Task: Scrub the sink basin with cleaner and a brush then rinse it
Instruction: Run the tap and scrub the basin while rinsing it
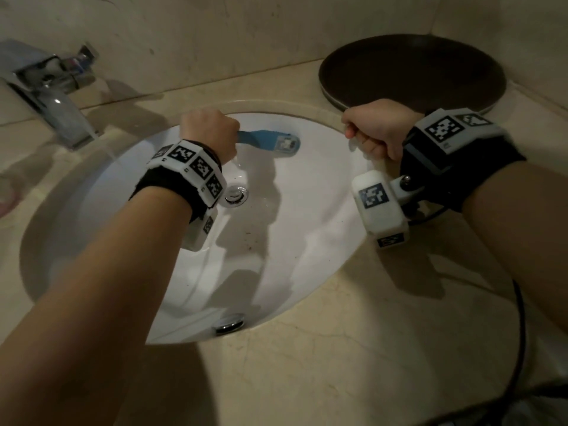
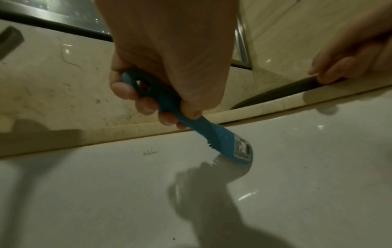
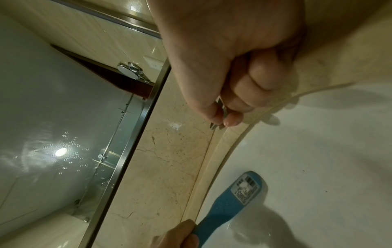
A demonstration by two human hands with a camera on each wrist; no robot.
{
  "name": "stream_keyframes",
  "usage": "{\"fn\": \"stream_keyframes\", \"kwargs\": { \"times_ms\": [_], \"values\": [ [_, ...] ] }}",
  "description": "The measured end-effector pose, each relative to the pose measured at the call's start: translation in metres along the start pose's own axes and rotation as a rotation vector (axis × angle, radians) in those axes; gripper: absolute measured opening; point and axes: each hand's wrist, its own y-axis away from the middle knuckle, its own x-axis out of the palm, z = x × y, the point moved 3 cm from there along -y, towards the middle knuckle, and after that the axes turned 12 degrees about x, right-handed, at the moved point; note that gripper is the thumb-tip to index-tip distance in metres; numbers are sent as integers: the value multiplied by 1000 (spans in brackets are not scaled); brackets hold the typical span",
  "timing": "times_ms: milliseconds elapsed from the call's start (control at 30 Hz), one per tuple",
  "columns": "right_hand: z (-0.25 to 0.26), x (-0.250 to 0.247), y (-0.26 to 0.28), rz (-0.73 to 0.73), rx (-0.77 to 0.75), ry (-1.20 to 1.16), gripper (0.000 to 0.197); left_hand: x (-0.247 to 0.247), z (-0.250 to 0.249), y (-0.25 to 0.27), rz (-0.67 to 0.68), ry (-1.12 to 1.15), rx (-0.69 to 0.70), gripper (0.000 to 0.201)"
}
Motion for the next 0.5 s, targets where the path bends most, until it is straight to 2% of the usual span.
{"fn": "stream_keyframes", "kwargs": {
  "times_ms": [67,200,267,367,433,500],
  "values": [
    [0,0,-1,1,-1,-4,29,1,-1,5,-4,6,-6,29],
    [0,0,0,-4,2,-2,30,-11,-21,3,-120,80,68,25],
    [0,-1,0,-1,2,-5,31,-15,-26,2,-135,97,97,26],
    [-1,0,0,1,1,-18,30,-11,-24,5,-16,63,70,27],
    [-1,0,0,-11,-7,-31,31,1,-19,9,133,0,5,27],
    [-1,1,0,-22,-13,-26,33,15,-11,17,214,9,-74,28]
  ]
}}
